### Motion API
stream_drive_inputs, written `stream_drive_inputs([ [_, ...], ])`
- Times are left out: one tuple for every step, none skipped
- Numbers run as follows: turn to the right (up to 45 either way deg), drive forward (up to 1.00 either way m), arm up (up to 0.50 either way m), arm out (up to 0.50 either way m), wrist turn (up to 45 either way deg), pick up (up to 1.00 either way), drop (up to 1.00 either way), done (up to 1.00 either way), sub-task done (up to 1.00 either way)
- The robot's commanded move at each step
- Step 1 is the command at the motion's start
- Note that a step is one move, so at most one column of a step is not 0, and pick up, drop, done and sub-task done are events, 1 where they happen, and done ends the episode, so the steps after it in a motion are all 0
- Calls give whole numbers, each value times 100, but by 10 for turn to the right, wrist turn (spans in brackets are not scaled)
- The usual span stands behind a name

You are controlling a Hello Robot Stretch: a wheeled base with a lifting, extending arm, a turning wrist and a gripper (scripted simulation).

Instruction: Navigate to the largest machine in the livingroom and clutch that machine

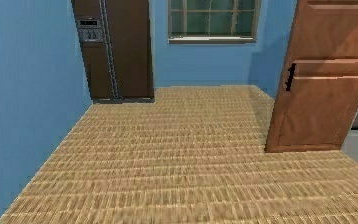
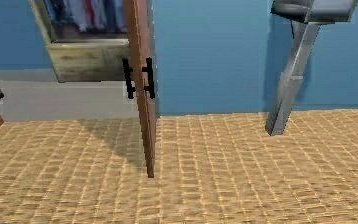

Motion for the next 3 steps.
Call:
stream_drive_inputs([
  [420,0,0,0,0,0,0,0,0],
  [0,100,0,0,0,0,0,0,0],
  [0,10,0,0,0,0,0,0,0],
])
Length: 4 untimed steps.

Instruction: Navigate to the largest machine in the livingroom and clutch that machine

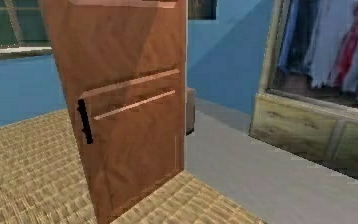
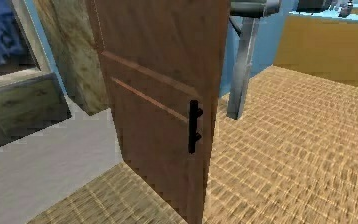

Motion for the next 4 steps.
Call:
stream_drive_inputs([
  [450,0,0,0,0,0,0,0,0],
  [0,100,0,0,0,0,0,0,0],
  [90,0,0,0,0,0,0,0,0],
  [0,35,0,0,0,0,0,0,0],
])
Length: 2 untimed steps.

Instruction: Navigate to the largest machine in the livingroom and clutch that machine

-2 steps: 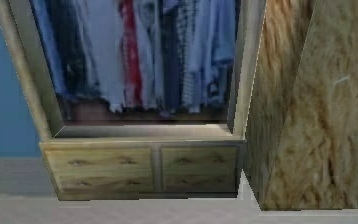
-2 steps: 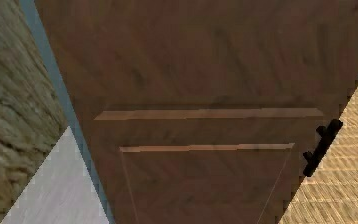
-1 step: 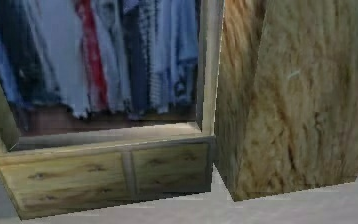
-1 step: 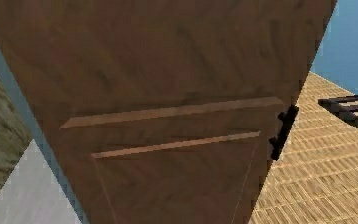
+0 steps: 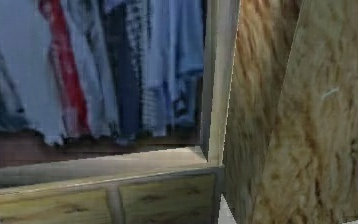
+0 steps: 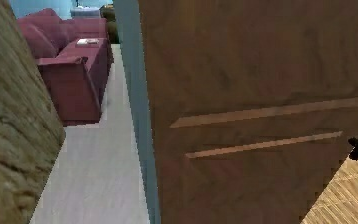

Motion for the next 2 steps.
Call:
stream_drive_inputs([
  [450,0,0,0,0,0,0,0,0],
  [60,0,0,0,0,0,0,0,0],
])
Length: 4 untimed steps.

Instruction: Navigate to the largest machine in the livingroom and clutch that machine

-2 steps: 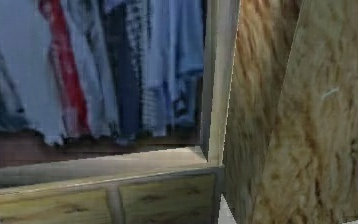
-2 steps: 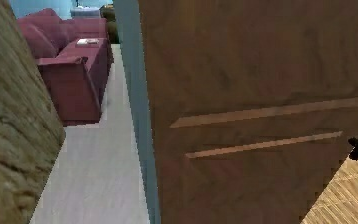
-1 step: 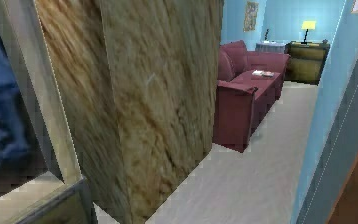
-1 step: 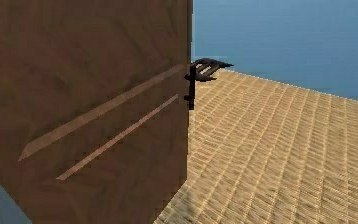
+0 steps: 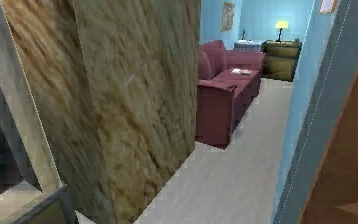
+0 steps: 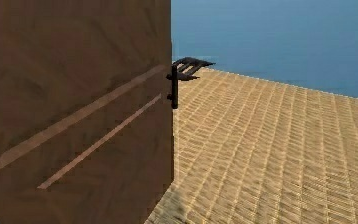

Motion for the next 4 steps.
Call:
stream_drive_inputs([
  [0,55,0,0,0,0,0,0,0],
  [270,0,0,0,0,0,0,0,0],
  [0,100,0,0,0,0,0,0,0],
  [30,0,0,0,0,0,0,0,0],
])
